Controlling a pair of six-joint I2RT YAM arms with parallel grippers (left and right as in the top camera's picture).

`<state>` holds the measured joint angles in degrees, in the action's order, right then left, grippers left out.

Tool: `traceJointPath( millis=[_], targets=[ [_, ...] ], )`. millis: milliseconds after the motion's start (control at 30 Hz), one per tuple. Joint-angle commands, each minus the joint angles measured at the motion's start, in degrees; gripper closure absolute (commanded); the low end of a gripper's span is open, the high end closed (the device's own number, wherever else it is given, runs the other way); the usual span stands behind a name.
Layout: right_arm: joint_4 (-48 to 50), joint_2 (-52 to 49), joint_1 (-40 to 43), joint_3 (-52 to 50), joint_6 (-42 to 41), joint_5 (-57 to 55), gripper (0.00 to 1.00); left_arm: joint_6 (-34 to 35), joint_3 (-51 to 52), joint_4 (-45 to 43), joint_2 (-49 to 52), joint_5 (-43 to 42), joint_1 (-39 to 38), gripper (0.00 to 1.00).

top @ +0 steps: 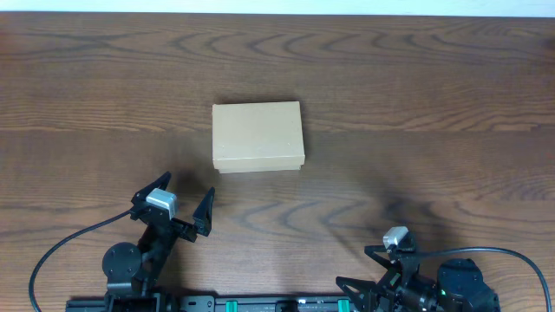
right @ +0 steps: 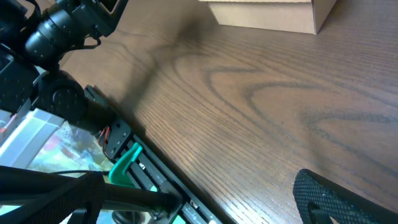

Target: Pack container

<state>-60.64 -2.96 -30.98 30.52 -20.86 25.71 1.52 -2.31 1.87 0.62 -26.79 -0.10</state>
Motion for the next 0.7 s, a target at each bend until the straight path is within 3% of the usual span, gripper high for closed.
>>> traceJointPath(
  millis=[0, 200, 333, 500, 667],
  targets=[
    [-0.1, 0.3, -0.3, 0.0, -0.5, 0.2, 0.01, 0.2, 2.0, 0.5, -0.4, 0.0, 0.2, 0.05],
    [-2.2, 0.3, -0.3, 0.0, -0.4, -1.6, 0.01, 0.2, 2.0, 0.5, -0.4, 0.0, 0.2, 0.05],
    [9.9, 0.3, -0.3, -0.6, 1.1, -9.7, 0.01, 0.2, 2.0, 0.5, -0.4, 0.0, 0.2, 0.05],
    [25.3, 0.3, -0.3, -6.6, 15.4, -15.3, 0.01, 0.2, 2.0, 0.5, -0.4, 0.0, 0.2, 0.05],
    [33.1, 0.4, -0.3, -14.8, 20.6, -22.1, 0.01, 0.2, 2.0, 0.5, -0.4, 0.0, 0.2, 0.05]
  ],
)
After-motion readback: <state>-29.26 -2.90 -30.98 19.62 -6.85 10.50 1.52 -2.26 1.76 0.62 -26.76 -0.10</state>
